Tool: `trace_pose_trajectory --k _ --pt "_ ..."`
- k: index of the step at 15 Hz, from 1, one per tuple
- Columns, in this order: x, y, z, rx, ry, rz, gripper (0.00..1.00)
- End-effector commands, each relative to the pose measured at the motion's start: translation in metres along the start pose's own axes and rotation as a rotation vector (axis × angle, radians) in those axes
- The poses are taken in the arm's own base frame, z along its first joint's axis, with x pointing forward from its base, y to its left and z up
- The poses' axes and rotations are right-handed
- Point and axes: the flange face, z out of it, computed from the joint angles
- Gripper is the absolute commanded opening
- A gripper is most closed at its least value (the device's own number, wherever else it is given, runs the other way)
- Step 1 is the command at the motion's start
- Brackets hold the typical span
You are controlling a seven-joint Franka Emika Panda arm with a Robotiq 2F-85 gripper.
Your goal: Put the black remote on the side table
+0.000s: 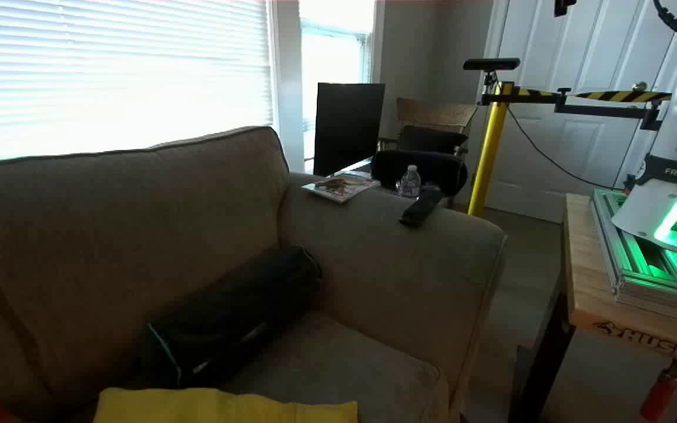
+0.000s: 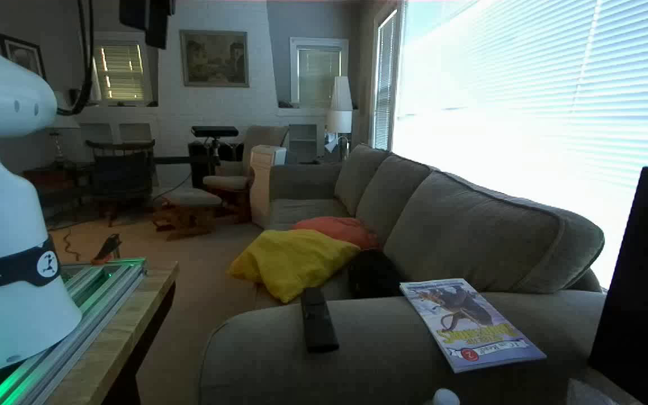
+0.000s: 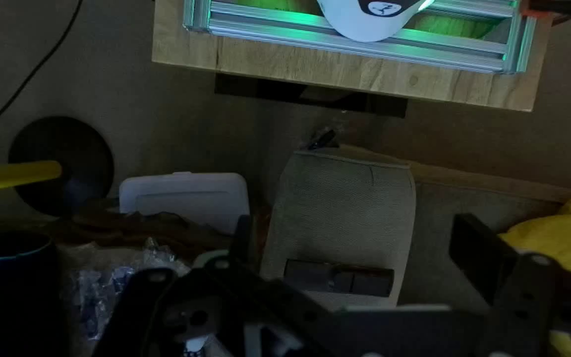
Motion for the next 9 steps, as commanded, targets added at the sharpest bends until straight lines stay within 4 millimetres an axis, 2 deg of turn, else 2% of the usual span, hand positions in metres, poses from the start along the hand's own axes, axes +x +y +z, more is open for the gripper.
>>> trace_pose_trajectory --k 1,7,9 --pt "0.0 0.0 -0.001 0.0 -0.001 0.0 1.0" --pt "0.0 0.0 -0.001 0.0 -0.001 0.0 1.0" --pt "0.012 -0.002 0.011 0.019 -0.043 0.108 1.0"
